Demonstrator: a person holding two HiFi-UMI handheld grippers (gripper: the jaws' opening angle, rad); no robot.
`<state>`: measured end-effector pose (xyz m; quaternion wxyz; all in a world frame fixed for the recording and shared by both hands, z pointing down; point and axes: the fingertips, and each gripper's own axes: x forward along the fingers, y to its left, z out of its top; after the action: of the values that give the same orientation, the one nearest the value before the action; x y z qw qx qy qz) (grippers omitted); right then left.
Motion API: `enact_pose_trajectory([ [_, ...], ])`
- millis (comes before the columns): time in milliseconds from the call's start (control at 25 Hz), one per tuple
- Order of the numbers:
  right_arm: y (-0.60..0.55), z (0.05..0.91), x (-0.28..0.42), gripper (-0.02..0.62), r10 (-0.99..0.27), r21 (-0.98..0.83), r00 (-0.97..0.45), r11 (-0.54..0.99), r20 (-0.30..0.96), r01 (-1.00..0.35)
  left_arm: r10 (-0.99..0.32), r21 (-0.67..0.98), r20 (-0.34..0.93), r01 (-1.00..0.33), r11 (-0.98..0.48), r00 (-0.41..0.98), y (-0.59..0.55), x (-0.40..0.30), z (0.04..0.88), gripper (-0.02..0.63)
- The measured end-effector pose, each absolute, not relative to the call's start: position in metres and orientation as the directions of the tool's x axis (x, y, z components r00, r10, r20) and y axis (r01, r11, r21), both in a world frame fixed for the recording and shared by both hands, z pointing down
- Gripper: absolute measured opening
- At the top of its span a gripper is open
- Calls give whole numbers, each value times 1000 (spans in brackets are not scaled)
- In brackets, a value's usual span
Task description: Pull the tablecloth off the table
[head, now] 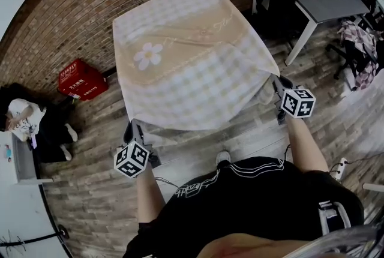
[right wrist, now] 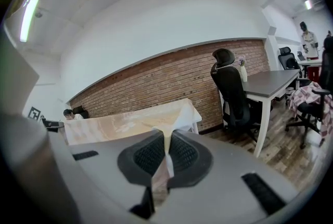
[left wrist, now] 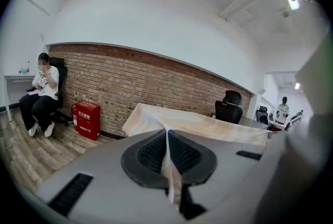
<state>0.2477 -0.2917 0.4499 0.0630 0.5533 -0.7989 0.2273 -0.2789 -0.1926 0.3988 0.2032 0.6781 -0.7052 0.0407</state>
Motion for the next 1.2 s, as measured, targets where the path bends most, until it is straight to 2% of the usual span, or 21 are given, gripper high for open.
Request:
enact_pose_trajectory([
  [400, -241, 432, 283, -3, -861, -319, -430, 341, 272, -884, -953, 211, 300, -972, 108, -41, -121, -230, 383, 6],
  [1200, -169, 417, 313, -2, -851, -346, -481, 395, 212, -851, -960, 240, 272, -962, 134, -66, -38, -184, 370, 6],
])
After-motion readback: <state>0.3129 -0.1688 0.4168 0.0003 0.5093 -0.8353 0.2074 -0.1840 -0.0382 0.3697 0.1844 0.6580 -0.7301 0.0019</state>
